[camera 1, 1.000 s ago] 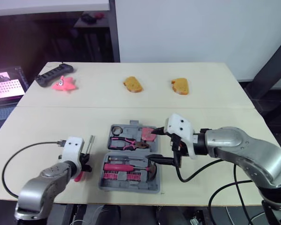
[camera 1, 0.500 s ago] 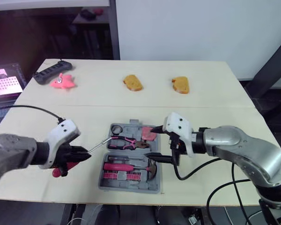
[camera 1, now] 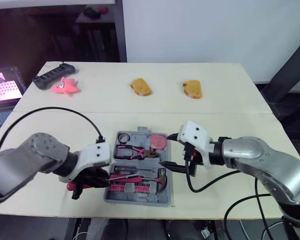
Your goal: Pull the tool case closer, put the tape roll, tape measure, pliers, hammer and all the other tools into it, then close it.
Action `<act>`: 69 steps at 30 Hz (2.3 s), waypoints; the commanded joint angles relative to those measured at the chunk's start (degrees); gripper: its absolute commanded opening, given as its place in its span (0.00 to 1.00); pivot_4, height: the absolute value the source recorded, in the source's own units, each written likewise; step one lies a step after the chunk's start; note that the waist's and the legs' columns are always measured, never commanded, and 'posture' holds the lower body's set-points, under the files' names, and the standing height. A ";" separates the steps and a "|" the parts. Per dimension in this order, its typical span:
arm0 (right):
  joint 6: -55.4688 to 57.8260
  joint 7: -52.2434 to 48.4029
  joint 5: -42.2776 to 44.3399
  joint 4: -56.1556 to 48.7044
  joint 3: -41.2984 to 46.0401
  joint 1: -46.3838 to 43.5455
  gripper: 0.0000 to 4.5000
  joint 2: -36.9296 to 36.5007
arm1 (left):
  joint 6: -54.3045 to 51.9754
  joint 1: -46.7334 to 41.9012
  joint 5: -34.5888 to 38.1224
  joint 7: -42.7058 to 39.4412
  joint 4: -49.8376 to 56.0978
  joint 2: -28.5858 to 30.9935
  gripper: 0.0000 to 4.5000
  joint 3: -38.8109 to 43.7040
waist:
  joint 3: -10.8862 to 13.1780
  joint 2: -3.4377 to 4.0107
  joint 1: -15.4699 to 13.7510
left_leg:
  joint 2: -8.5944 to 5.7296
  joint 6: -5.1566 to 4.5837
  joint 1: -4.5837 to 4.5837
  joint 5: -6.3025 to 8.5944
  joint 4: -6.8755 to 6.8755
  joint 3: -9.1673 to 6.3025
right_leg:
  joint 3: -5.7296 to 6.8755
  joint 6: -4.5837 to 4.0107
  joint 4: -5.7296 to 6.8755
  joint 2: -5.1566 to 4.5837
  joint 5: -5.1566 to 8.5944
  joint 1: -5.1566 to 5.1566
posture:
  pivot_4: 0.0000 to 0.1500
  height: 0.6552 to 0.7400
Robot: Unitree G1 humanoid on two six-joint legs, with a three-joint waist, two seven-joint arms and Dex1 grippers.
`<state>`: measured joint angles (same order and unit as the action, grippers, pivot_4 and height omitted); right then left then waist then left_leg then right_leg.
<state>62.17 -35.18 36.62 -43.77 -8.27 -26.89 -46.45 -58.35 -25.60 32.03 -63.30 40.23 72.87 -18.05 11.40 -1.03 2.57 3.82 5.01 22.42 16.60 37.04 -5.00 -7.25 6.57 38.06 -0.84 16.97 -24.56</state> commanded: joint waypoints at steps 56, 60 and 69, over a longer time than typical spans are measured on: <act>-5.63 -9.34 -4.56 4.10 -4.89 -4.30 1.00 -0.14 | -3.47 -12.05 -23.00 8.89 -1.39 -22.12 0.09 -33.45 | -0.05 -0.02 -0.15 | -0.02 -0.02 -0.06 -0.01 0.21 -0.09 | 0.00 0.08 0.16 0.03 -0.06 0.17 | 1.00 1.00; -5.39 -9.19 -4.73 4.24 -5.10 -4.49 1.00 0.21 | -2.94 -12.08 -23.74 8.97 -1.91 -23.10 0.09 -33.52 | -0.05 -0.02 -0.19 | -0.02 -0.02 -0.05 -0.01 0.21 -0.09 | 0.01 0.08 0.16 0.02 -0.07 0.17 | 1.00 1.00; -4.99 -8.96 -4.74 3.90 -4.98 -4.31 1.00 0.30 | -2.64 -11.74 -24.75 8.04 -1.23 -23.19 0.09 -33.71 | -0.05 -0.02 -0.17 | -0.02 -0.02 -0.06 -0.01 0.23 -0.09 | 0.01 0.08 0.21 0.02 -0.07 0.17 | 1.00 1.00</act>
<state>57.19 -44.25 31.75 -38.35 -14.10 -30.34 -46.17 -61.49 -37.75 8.00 -55.01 37.84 49.62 -51.49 11.35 -1.05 2.39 3.80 4.98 22.37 16.59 37.28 -5.09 -7.24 6.65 38.27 -0.82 16.90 -24.39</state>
